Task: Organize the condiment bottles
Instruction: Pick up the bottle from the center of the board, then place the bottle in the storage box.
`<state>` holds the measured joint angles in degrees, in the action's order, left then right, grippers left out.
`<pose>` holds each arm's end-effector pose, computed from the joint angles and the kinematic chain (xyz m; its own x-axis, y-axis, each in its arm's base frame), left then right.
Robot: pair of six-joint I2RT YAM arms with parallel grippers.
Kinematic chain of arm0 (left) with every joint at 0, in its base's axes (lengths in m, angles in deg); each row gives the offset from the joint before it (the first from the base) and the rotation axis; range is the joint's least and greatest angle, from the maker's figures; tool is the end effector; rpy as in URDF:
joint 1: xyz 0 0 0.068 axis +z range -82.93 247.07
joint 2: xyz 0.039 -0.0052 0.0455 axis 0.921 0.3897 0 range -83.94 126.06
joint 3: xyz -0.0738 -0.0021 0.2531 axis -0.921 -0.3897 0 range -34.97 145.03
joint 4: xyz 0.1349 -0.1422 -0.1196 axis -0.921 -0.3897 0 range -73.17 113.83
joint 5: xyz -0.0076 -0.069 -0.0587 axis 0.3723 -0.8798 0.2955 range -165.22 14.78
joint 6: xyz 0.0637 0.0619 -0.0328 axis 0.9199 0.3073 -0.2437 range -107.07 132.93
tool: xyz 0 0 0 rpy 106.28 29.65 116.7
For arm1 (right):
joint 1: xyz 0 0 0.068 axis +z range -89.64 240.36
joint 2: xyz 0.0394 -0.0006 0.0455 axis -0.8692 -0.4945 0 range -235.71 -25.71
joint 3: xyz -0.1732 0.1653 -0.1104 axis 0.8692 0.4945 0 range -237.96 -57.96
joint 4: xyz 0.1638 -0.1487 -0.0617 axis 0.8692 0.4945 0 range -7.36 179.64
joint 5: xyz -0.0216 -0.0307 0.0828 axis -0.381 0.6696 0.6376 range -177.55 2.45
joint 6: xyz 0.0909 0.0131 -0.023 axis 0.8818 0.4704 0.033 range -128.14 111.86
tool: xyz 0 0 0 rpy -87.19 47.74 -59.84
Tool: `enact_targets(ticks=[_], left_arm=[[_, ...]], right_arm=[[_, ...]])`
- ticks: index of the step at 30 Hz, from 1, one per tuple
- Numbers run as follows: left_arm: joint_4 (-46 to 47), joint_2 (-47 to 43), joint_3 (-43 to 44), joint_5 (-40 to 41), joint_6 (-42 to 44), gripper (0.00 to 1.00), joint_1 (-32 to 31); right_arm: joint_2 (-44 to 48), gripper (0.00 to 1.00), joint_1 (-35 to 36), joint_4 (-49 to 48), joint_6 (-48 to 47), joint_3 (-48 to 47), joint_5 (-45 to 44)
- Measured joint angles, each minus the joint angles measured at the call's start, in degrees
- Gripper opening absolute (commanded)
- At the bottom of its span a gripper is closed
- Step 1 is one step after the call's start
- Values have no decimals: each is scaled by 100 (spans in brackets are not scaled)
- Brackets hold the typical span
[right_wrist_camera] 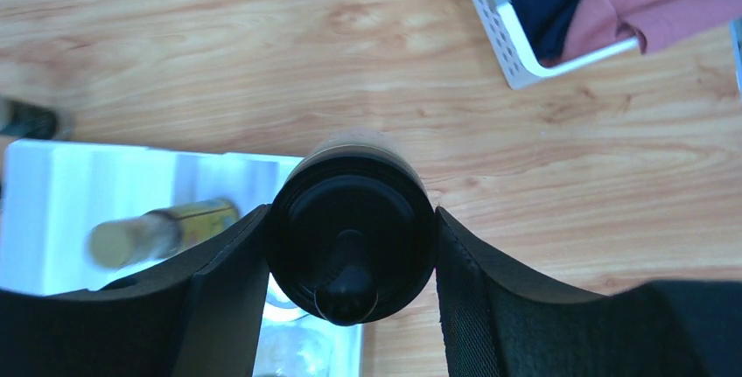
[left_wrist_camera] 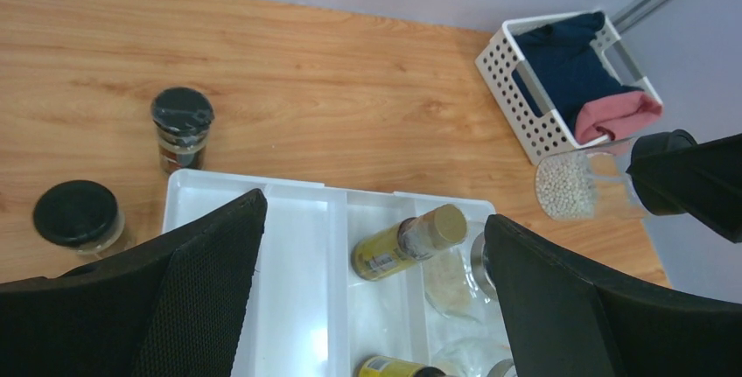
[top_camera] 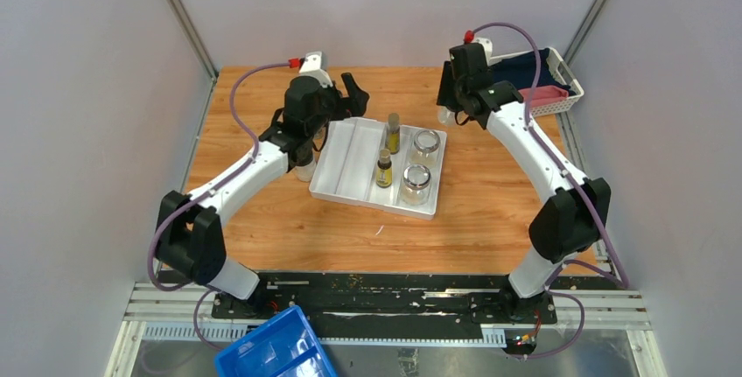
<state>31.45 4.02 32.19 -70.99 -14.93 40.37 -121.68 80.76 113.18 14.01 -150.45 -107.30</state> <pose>0.3463 -0.1670 0.3128 -0.3596 -0.3408 -0.8686 0.2440 0.8642 -0.4401 0.3742 0.1083 0.3272 -0.5104 0.1888 -0.8390 0.1370 0.9810 0.1374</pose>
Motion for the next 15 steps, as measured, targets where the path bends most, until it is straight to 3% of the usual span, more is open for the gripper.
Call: enact_targets(ticks=[15], left_arm=[[179,-1504,-1003,852,-157,100,-7]], right_arm=[[358,0,1370,-96,-964,-535,345]])
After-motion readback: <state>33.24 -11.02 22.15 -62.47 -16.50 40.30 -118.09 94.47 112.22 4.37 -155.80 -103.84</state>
